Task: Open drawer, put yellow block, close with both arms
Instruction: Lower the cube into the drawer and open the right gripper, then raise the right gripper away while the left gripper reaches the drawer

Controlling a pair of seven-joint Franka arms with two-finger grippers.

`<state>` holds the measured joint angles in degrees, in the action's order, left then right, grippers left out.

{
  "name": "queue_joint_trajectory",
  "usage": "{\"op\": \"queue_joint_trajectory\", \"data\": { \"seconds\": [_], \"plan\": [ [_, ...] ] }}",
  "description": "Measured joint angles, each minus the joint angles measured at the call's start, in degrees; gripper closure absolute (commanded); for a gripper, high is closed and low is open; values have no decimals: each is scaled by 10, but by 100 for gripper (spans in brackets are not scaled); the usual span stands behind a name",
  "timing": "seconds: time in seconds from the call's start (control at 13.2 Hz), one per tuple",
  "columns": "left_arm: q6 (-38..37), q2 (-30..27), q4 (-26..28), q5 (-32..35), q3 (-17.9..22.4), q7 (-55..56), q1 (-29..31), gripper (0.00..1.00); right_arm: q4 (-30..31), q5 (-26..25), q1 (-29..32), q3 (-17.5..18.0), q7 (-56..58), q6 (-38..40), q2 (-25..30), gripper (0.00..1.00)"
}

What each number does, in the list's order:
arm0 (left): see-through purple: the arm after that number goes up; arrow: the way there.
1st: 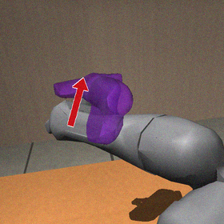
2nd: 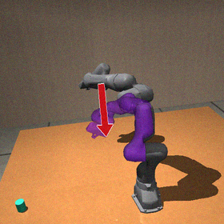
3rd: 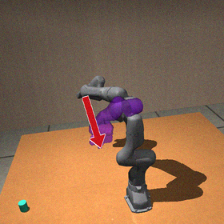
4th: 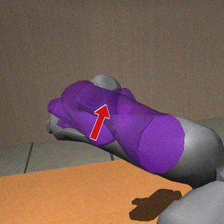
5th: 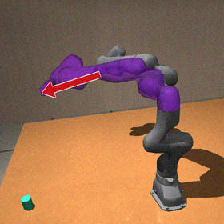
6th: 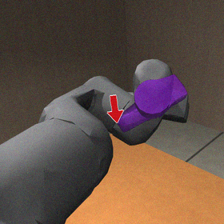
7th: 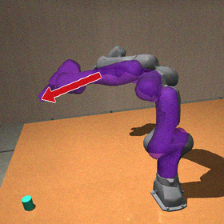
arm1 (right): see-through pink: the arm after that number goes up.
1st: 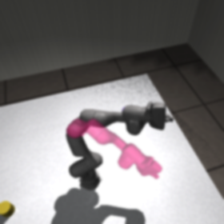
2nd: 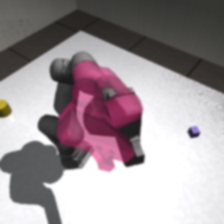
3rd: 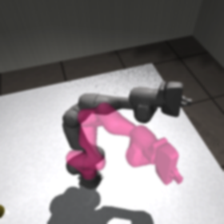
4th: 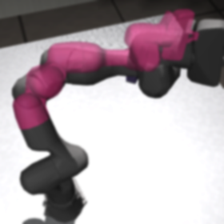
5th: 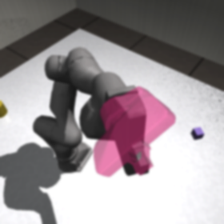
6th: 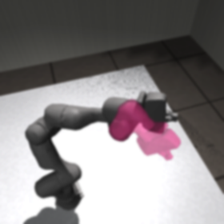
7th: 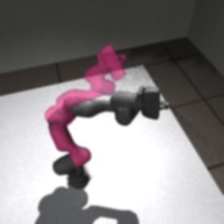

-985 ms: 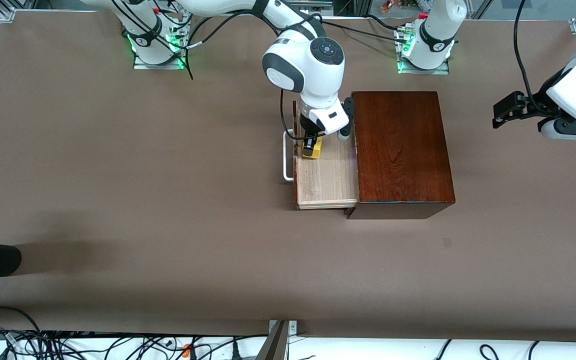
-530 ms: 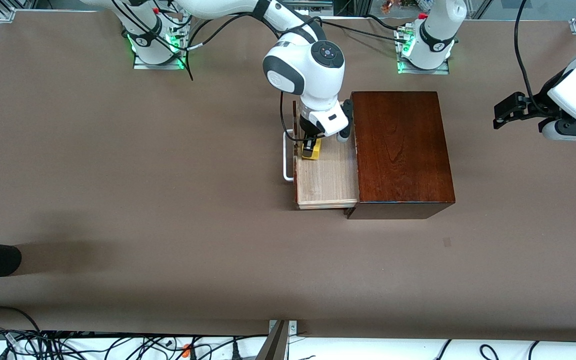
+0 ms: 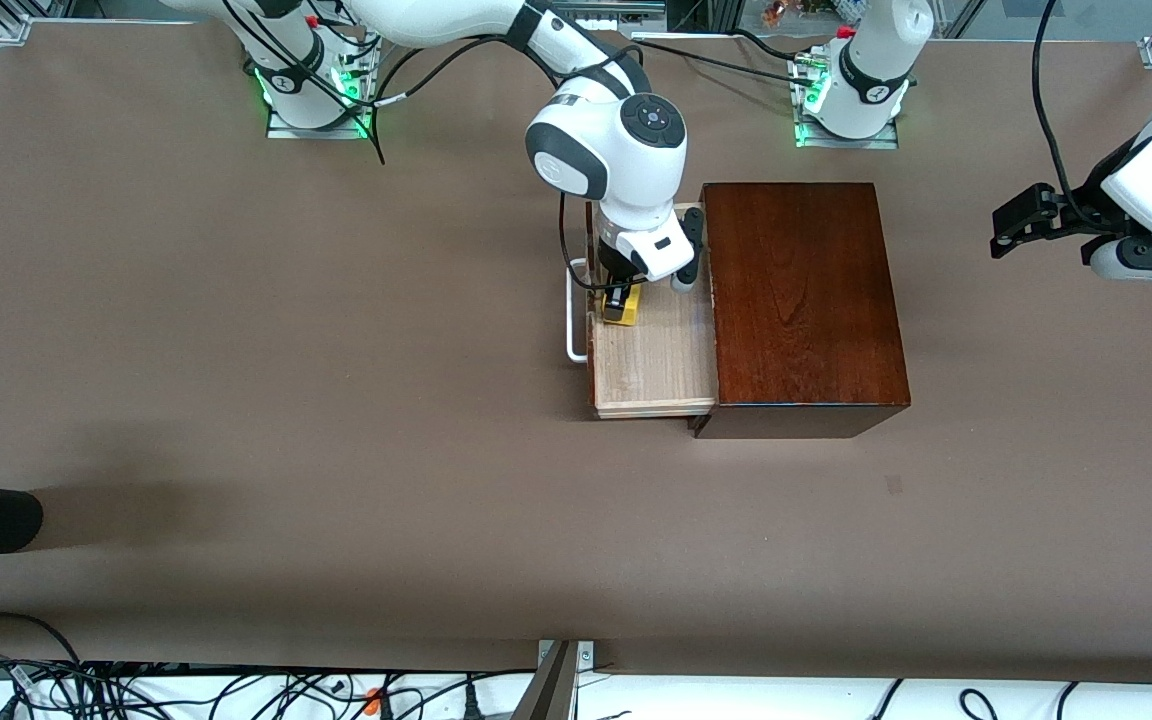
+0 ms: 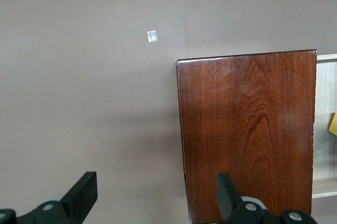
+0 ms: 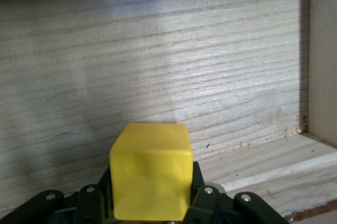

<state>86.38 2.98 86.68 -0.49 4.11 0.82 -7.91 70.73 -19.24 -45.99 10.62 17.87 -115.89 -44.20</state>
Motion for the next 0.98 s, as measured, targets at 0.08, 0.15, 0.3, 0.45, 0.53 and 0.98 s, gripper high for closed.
{"op": "queue_joint_trajectory", "data": {
  "seconds": [0.08, 0.15, 0.3, 0.45, 0.53, 0.98],
  "plan": [
    [0, 0, 0, 0, 0, 0, 0, 0, -3, -1, 1, -1, 1, 0, 0, 0],
    [0, 0, 0, 0, 0, 0, 0, 0, -6, -1, 2, -1, 1, 0, 0, 0],
    [0, 0, 0, 0, 0, 0, 0, 0, -18, 0, 3, -2, 2, 3, 2, 0],
    [0, 0, 0, 0, 0, 0, 0, 0, -50, 14, 6, -3, 1, 33, 8, 0],
    [0, 0, 0, 0, 0, 0, 0, 0, -71, 27, 10, -4, 0, 61, 17, 0],
    [0, 11, 0, -1, -4, -1, -4, 0, -115, 71, 136, -11, 1, 178, 143, 0]
  ]
}}
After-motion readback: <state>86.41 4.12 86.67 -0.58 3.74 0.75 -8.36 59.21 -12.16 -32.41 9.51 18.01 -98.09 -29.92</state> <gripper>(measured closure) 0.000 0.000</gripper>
